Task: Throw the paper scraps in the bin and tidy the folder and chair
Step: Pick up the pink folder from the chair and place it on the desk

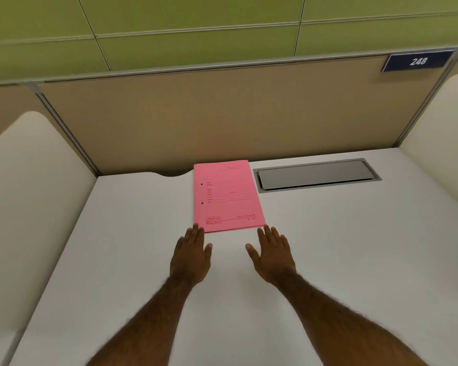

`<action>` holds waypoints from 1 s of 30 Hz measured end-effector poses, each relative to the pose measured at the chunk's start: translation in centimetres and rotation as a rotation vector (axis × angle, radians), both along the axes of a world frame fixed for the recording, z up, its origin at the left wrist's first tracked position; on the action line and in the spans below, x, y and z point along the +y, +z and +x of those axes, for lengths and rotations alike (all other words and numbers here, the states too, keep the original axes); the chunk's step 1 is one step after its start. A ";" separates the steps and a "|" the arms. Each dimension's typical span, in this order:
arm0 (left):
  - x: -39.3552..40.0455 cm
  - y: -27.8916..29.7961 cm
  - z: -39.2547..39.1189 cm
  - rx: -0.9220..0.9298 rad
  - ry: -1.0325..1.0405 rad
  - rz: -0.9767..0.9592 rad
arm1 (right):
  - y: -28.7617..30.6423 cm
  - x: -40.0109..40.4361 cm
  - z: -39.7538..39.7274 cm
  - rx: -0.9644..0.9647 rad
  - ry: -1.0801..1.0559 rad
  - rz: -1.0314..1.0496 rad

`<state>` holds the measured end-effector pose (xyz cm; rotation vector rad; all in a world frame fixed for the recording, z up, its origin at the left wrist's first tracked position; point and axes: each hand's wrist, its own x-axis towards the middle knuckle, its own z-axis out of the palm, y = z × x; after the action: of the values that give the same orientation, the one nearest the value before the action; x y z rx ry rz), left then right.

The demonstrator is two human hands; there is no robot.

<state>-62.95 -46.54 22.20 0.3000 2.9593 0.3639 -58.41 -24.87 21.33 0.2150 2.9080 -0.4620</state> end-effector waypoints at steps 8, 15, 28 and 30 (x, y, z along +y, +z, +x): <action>-3.3 3.9 10.7 0.092 -0.017 0.035 | 3.8 -3.6 11.0 0.094 -0.036 0.026; -7.8 6.1 21.9 0.150 -0.031 0.080 | 5.3 -7.9 22.2 0.202 -0.054 0.009; -12.2 7.7 36.5 0.151 -0.046 0.057 | 8.2 -11.3 37.9 0.216 -0.080 0.045; -11.9 8.2 37.7 0.172 -0.041 0.040 | 8.5 -11.2 39.3 0.211 -0.085 0.056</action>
<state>-25.26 -58.46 30.41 0.4167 3.1104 0.4120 -19.13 -36.11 29.80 0.3175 3.1306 -0.4412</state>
